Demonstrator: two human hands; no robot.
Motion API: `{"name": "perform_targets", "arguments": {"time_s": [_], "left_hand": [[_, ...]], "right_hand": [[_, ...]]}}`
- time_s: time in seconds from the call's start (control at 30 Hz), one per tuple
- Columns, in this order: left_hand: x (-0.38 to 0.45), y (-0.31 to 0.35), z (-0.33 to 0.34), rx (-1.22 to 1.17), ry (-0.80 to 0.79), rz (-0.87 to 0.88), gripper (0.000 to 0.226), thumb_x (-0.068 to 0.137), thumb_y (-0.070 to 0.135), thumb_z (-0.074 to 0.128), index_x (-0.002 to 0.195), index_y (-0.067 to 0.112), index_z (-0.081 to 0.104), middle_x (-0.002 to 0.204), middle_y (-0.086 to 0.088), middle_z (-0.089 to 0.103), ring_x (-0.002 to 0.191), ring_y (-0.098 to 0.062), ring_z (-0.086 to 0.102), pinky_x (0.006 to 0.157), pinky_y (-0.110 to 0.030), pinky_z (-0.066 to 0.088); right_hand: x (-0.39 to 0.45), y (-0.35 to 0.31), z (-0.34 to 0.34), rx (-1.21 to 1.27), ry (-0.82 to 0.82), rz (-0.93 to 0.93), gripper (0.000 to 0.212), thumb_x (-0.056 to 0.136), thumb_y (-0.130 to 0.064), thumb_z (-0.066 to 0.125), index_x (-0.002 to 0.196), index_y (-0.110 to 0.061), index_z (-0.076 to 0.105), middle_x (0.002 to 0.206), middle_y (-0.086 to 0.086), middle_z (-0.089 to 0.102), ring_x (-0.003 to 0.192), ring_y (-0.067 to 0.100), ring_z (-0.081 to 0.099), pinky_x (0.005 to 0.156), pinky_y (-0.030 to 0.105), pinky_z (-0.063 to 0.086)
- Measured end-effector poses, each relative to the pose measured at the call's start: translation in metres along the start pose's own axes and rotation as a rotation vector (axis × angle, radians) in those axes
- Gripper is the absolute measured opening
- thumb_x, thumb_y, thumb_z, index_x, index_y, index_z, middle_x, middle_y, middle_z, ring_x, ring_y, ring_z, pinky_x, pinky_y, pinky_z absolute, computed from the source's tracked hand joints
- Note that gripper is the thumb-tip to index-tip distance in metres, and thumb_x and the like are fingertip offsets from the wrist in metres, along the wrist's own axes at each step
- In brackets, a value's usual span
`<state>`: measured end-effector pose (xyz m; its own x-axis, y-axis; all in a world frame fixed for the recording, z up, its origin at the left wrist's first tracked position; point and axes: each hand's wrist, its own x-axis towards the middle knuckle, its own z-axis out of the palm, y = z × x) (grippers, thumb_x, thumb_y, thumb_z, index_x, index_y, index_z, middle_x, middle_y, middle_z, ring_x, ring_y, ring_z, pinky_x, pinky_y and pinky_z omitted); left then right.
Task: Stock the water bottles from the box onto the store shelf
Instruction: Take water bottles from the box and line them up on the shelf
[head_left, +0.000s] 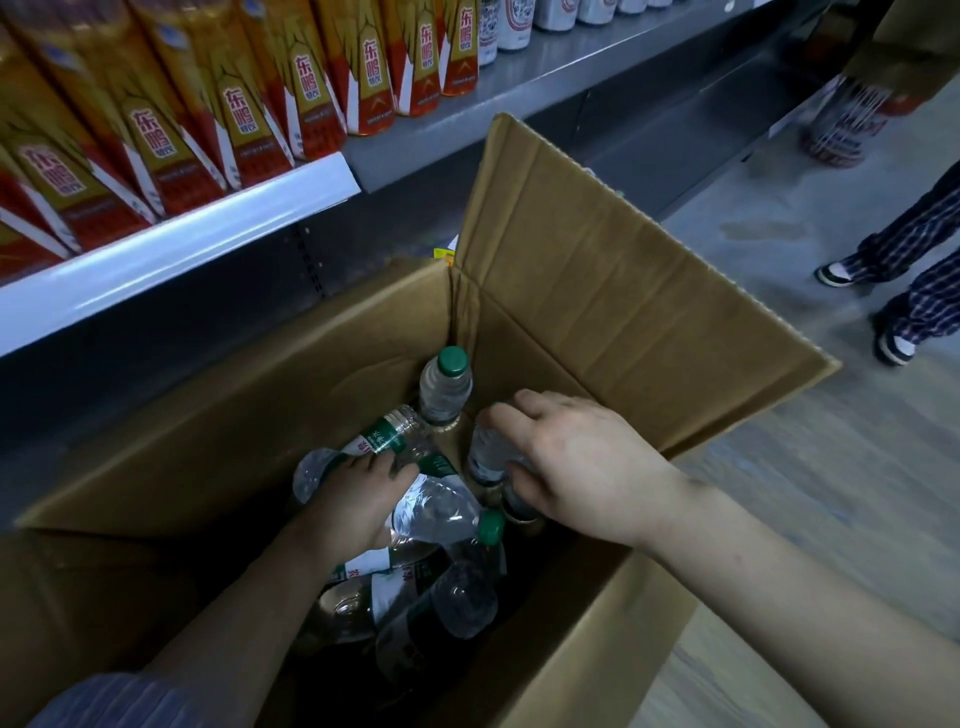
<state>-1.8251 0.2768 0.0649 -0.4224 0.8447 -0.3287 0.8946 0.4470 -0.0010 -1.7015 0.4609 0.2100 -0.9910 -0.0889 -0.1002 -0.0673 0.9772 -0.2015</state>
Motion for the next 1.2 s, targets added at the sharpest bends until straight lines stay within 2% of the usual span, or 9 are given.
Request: {"name": "perform_targets", "arguments": {"time_s": [0.1, 0.2, 0.3, 0.43, 0.63, 0.77, 0.9, 1.0, 1.2], "left_hand": [[-0.014, -0.003, -0.026, -0.054, -0.051, -0.073, 0.07, 0.03, 0.027, 0.088, 0.092, 0.014, 0.058, 0.08, -0.006, 0.061, 0.062, -0.024, 0.062, 0.047, -0.028, 0.045], [-0.033, -0.001, -0.06, -0.055, -0.028, -0.097, 0.074, 0.041, 0.037, 0.086, 0.105, 0.017, 0.054, 0.091, -0.005, 0.061, 0.072, -0.023, 0.065, 0.052, -0.025, 0.042], [-0.05, 0.0, -0.083, -0.117, -0.077, -0.17, 0.069, 0.074, 0.037, 0.069, 0.132, 0.02, 0.037, 0.124, -0.004, 0.048, 0.106, -0.022, 0.056, 0.069, -0.026, 0.036], [-0.077, 0.002, -0.117, -0.323, -0.028, -0.305, 0.07, 0.072, 0.038, 0.069, 0.131, 0.023, 0.036, 0.123, 0.0, 0.046, 0.105, -0.023, 0.055, 0.082, -0.035, 0.049], [-0.106, 0.016, -0.166, -0.604, 0.131, -0.455, 0.065, 0.066, 0.038, 0.076, 0.119, 0.028, 0.041, 0.108, 0.007, 0.051, 0.098, -0.017, 0.054, 0.073, -0.029, 0.042], [-0.122, 0.021, -0.189, -0.741, 0.238, -0.532, 0.064, 0.061, 0.038, 0.08, 0.114, 0.029, 0.046, 0.107, 0.007, 0.06, 0.095, -0.015, 0.058, 0.077, -0.029, 0.046], [-0.141, 0.021, -0.21, -0.823, 0.325, -0.585, 0.062, 0.057, 0.041, 0.082, 0.107, 0.028, 0.049, 0.099, 0.009, 0.062, 0.091, -0.013, 0.061, 0.078, -0.032, 0.052], [-0.161, 0.021, -0.228, -0.808, 0.39, -0.625, 0.053, 0.058, 0.038, 0.081, 0.097, 0.029, 0.047, 0.083, 0.014, 0.053, 0.081, -0.01, 0.056, 0.063, -0.023, 0.042], [-0.204, 0.019, -0.256, -0.895, 0.461, -0.707, 0.057, 0.061, 0.035, 0.079, 0.111, 0.028, 0.051, 0.102, 0.01, 0.061, 0.094, -0.012, 0.059, 0.078, -0.028, 0.048]], "right_hand": [[0.0, -0.006, -0.011, -0.012, 0.003, -0.023, 0.04, 0.077, -0.018, 0.058, 0.116, -0.009, 0.054, 0.095, 0.013, 0.06, 0.086, 0.035, 0.06, 0.071, 0.04, 0.05], [-0.002, -0.012, -0.028, -0.008, 0.012, -0.036, 0.038, 0.073, -0.017, 0.059, 0.111, -0.009, 0.056, 0.089, 0.013, 0.059, 0.079, 0.035, 0.06, 0.064, 0.039, 0.049], [-0.005, -0.018, -0.052, 0.007, 0.042, -0.059, 0.036, 0.069, -0.017, 0.061, 0.105, -0.01, 0.056, 0.082, 0.011, 0.059, 0.072, 0.034, 0.061, 0.058, 0.036, 0.049], [-0.011, -0.02, -0.091, -0.022, 0.06, -0.056, 0.039, 0.076, -0.019, 0.055, 0.114, -0.011, 0.053, 0.091, 0.012, 0.057, 0.084, 0.036, 0.06, 0.068, 0.038, 0.049], [-0.014, -0.027, -0.151, -0.077, 0.063, -0.041, 0.04, 0.085, -0.025, 0.051, 0.123, -0.016, 0.045, 0.109, 0.008, 0.052, 0.104, 0.031, 0.053, 0.081, 0.035, 0.043], [-0.016, -0.038, -0.18, -0.122, 0.104, -0.097, 0.042, 0.082, -0.021, 0.055, 0.122, -0.013, 0.048, 0.104, 0.012, 0.055, 0.096, 0.034, 0.057, 0.072, 0.036, 0.046], [-0.015, -0.051, -0.205, -0.171, 0.164, -0.143, 0.031, 0.068, -0.016, 0.069, 0.095, -0.008, 0.055, 0.079, 0.013, 0.058, 0.069, 0.037, 0.062, 0.049, 0.032, 0.045], [-0.01, -0.065, -0.219, -0.157, 0.181, -0.176, 0.033, 0.079, -0.02, 0.061, 0.109, -0.01, 0.052, 0.096, 0.013, 0.058, 0.09, 0.037, 0.06, 0.066, 0.038, 0.048], [0.002, -0.1, -0.236, -0.133, 0.188, -0.218, 0.036, 0.087, -0.027, 0.051, 0.121, -0.018, 0.044, 0.113, 0.007, 0.054, 0.105, 0.03, 0.054, 0.076, 0.036, 0.046]]}}
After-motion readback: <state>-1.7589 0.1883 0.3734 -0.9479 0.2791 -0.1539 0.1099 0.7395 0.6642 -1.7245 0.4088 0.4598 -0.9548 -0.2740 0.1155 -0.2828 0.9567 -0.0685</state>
